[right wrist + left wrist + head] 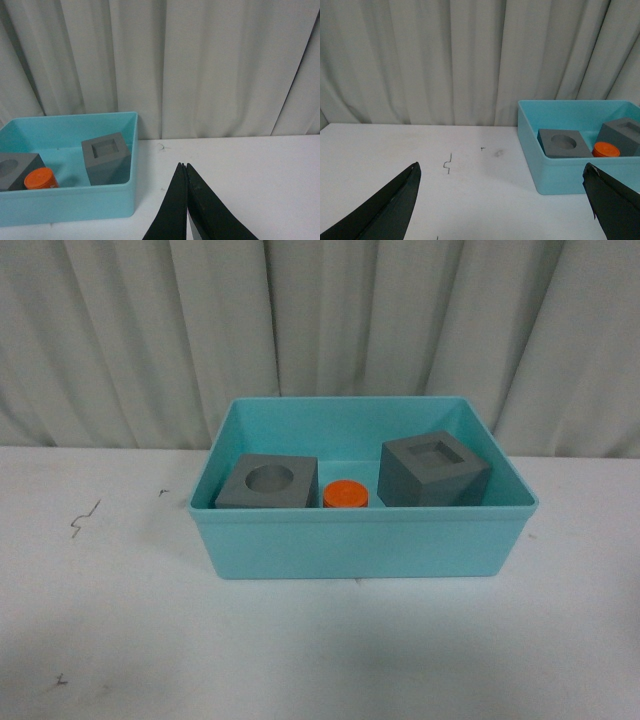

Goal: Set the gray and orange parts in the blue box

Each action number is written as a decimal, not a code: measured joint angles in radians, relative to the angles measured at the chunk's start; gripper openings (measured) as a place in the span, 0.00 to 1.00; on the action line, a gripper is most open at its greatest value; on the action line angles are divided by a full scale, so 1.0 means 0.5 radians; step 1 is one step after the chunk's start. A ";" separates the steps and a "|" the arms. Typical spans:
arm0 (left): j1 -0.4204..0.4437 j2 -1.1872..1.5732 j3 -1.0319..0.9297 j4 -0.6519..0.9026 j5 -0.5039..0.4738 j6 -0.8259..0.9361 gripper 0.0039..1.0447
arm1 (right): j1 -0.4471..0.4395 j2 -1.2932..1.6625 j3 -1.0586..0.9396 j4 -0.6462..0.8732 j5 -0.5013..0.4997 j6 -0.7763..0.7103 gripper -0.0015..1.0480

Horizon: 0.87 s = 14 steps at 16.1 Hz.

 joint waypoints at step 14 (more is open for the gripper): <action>0.000 0.000 0.000 0.001 0.001 0.000 0.94 | -0.265 -0.670 -0.278 -0.372 -0.262 -0.001 0.02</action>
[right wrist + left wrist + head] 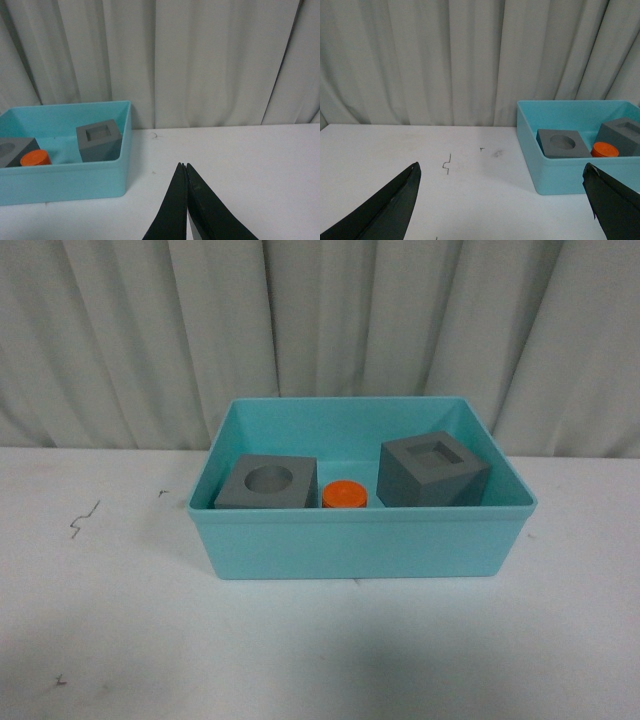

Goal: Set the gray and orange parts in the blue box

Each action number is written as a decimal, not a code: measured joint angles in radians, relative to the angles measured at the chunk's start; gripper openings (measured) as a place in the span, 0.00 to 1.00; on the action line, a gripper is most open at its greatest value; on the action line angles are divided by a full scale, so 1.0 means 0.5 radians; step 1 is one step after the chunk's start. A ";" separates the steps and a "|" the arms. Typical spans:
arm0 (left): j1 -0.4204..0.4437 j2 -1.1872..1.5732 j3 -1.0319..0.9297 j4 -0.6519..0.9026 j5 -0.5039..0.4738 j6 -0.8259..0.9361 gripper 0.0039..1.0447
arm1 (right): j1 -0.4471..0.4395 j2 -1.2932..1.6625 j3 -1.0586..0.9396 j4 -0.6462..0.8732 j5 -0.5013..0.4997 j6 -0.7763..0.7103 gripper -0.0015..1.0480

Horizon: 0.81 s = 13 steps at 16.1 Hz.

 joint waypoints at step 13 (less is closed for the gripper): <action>0.000 0.000 0.000 0.000 0.000 0.000 0.94 | -0.002 -0.846 0.001 -0.844 -0.001 0.000 0.02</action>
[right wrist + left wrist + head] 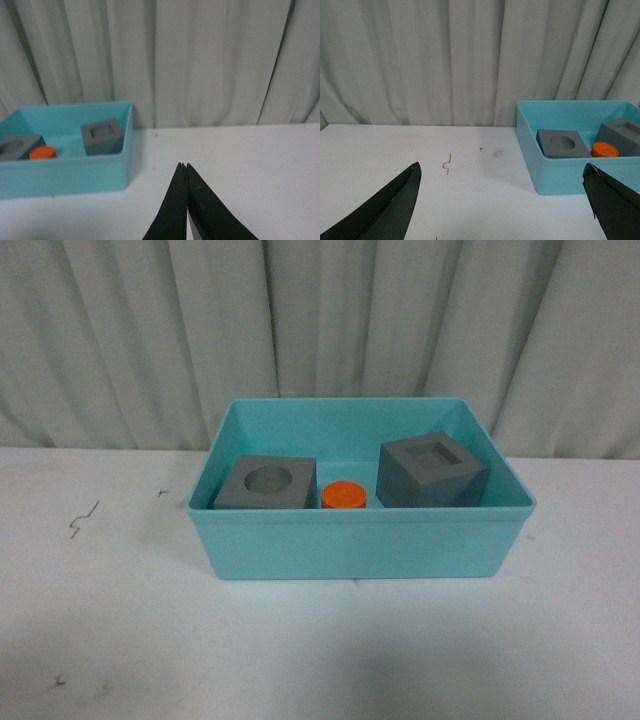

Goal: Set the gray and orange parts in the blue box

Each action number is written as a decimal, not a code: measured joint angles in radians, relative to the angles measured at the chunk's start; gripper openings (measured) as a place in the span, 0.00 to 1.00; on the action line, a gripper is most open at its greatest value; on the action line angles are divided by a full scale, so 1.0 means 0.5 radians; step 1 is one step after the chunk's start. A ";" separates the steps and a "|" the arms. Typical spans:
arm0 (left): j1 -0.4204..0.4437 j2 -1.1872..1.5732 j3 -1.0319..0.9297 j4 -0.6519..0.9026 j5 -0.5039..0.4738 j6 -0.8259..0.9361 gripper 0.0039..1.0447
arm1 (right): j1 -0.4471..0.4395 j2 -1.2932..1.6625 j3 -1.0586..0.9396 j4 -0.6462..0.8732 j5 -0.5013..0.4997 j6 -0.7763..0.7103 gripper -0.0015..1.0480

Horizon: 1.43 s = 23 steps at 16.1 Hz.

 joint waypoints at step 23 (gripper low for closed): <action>0.000 0.000 0.000 -0.001 -0.001 0.000 0.94 | 0.002 0.000 0.000 0.008 -0.003 0.000 0.94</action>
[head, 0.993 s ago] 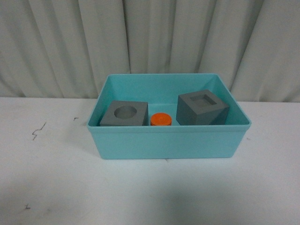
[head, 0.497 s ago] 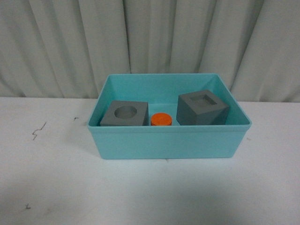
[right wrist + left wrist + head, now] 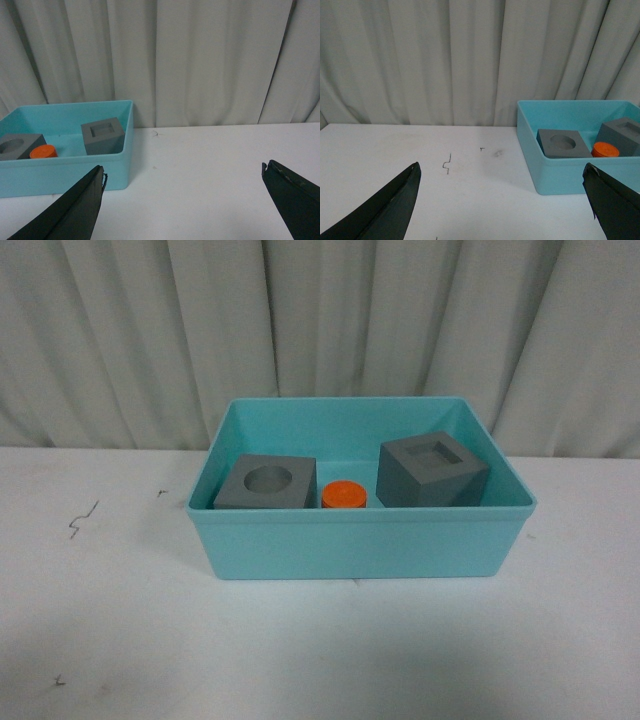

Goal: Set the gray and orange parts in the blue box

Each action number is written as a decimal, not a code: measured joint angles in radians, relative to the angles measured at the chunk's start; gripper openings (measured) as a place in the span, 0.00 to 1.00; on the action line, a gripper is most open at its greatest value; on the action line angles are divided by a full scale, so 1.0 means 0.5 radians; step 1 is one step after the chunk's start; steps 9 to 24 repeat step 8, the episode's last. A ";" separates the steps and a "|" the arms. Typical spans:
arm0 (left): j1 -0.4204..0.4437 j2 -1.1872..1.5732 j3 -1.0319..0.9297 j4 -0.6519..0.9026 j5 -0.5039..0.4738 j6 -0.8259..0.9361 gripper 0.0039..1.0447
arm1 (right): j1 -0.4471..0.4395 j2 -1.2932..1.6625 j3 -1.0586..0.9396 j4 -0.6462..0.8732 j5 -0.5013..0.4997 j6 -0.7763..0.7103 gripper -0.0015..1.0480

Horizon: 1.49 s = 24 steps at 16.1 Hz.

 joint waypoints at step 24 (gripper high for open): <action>0.000 0.000 0.000 0.000 0.000 -0.001 0.94 | 0.000 0.000 0.000 0.000 0.001 0.000 0.94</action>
